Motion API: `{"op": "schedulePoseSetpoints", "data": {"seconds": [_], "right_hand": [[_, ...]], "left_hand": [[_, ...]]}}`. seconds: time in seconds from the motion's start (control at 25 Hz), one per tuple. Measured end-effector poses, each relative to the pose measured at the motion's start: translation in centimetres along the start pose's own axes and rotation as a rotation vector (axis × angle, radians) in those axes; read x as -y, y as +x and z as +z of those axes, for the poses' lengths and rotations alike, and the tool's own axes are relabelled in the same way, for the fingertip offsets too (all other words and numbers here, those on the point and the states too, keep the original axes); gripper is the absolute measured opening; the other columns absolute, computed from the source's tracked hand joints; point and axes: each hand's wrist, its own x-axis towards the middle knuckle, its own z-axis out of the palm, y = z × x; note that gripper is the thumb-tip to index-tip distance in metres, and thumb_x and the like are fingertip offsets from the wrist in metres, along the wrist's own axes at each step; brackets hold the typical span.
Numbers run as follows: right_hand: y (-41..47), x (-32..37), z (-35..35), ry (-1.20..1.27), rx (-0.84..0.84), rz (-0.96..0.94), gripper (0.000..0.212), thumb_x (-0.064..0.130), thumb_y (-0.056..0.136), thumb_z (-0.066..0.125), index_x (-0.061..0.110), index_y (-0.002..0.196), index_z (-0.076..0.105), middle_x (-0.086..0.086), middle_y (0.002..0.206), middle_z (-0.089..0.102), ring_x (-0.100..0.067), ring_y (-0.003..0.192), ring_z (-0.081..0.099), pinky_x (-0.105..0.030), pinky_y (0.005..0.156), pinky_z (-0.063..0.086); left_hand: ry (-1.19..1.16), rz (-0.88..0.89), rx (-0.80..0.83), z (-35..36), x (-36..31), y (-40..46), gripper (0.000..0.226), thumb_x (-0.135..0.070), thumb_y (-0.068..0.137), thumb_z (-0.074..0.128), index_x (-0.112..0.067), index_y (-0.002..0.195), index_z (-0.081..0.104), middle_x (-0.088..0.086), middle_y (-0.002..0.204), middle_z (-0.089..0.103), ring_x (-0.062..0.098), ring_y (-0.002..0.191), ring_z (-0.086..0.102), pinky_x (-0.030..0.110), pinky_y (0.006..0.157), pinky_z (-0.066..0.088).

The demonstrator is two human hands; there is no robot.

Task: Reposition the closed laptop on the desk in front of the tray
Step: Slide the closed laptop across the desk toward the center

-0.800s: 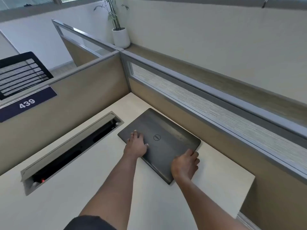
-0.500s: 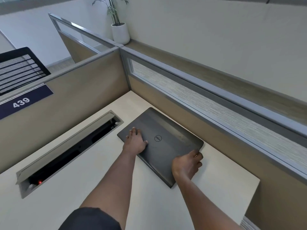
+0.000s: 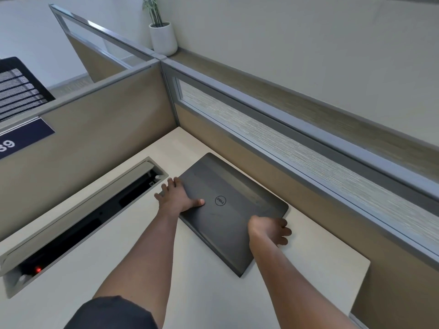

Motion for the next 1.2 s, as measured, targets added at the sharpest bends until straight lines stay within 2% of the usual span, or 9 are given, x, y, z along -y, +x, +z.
{"op": "schedulePoseSetpoints", "data": {"seconds": [0.12, 0.24, 0.4, 0.52, 0.68, 0.88, 1.0, 1.2], "right_hand": [[1.1, 0.0, -0.3, 0.039, -0.004, 0.041, 0.054, 0.013, 0.077, 0.066, -0.001, 0.121, 0.038, -0.021, 0.131, 0.039, -0.041, 0.119, 0.041, -0.042, 0.087, 0.044], [1.9, 0.0, -0.8, 0.098, 0.017, 0.073, 0.057, 0.017, 0.074, 0.071, 0.0, 0.118, 0.041, -0.02, 0.129, 0.043, -0.038, 0.117, 0.045, -0.041, 0.085, 0.046], [2.8, -0.9, -1.5, 0.183, 0.066, 0.056, 0.064, 0.025, 0.069, 0.081, 0.0, 0.118, 0.048, -0.02, 0.128, 0.05, -0.04, 0.113, 0.053, -0.04, 0.078, 0.046], [3.3, -1.1, -1.9, 0.238, 0.066, 0.057, 0.059, 0.024, 0.068, 0.081, 0.0, 0.114, 0.052, -0.022, 0.126, 0.055, -0.04, 0.109, 0.057, -0.038, 0.077, 0.047], [3.5, -1.0, -2.1, 0.237, 0.082, 0.054, 0.056, 0.025, 0.069, 0.079, -0.001, 0.111, 0.053, -0.021, 0.123, 0.057, -0.039, 0.107, 0.06, -0.044, 0.086, 0.055], [3.6, -1.2, -2.1, 0.24, 0.088, 0.027, 0.048, 0.025, 0.069, 0.079, 0.006, 0.094, 0.043, -0.02, 0.12, 0.058, -0.039, 0.105, 0.06, -0.041, 0.076, 0.052], [3.9, -1.5, -1.7, 0.249, 0.103, -0.013, 0.043, 0.022, 0.068, 0.078, 0.004, 0.096, 0.051, -0.019, 0.12, 0.059, -0.04, 0.106, 0.059, -0.037, 0.072, 0.048], [4.1, -2.3, -1.5, 0.331, 0.196, -0.081, 0.039, 0.019, 0.065, 0.074, 0.003, 0.099, 0.066, -0.017, 0.112, 0.066, -0.039, 0.103, 0.062, -0.04, 0.081, 0.056]], "left_hand": [[-0.095, -0.054, 0.015, -0.2, 0.2, 0.5, 0.14, -0.072, 0.049, 0.082, -0.008, 0.154, 0.016, 0.011, 0.157, 0.027, 0.034, 0.146, 0.026, 0.062, 0.108, 0.032], [-0.138, -0.068, 0.015, -0.5, 0.0, 0.9, 0.131, -0.067, 0.046, 0.087, -0.005, 0.146, 0.028, 0.016, 0.15, 0.035, 0.037, 0.14, 0.034, 0.054, 0.107, 0.04], [-0.167, -0.101, 0.0, -0.7, -0.2, 0.9, 0.121, -0.063, 0.047, 0.089, -0.007, 0.141, 0.036, 0.016, 0.146, 0.038, 0.035, 0.138, 0.037, 0.051, 0.103, 0.042], [-0.171, -0.113, -0.005, -0.9, -0.3, 0.8, 0.119, -0.061, 0.051, 0.089, -0.006, 0.142, 0.036, 0.016, 0.146, 0.037, 0.035, 0.138, 0.035, 0.052, 0.101, 0.042], [-0.166, -0.124, -0.016, -1.0, -0.2, 0.9, 0.116, -0.059, 0.054, 0.089, -0.004, 0.142, 0.036, 0.017, 0.147, 0.037, 0.036, 0.138, 0.036, 0.053, 0.1, 0.042], [-0.199, -0.14, -0.006, -1.0, 0.5, 1.2, 0.119, -0.056, 0.052, 0.091, -0.001, 0.142, 0.036, 0.018, 0.148, 0.037, 0.036, 0.137, 0.035, 0.052, 0.108, 0.039], [-0.248, -0.205, 0.01, -0.9, 1.6, 0.6, 0.13, -0.057, 0.047, 0.092, 0.0, 0.145, 0.028, 0.018, 0.147, 0.034, 0.038, 0.135, 0.035, 0.054, 0.107, 0.04], [-0.311, -0.282, 0.002, -0.4, 3.5, -2.3, 0.131, -0.058, 0.049, 0.091, 0.0, 0.145, 0.025, 0.017, 0.144, 0.038, 0.039, 0.134, 0.034, 0.055, 0.105, 0.043]]}}
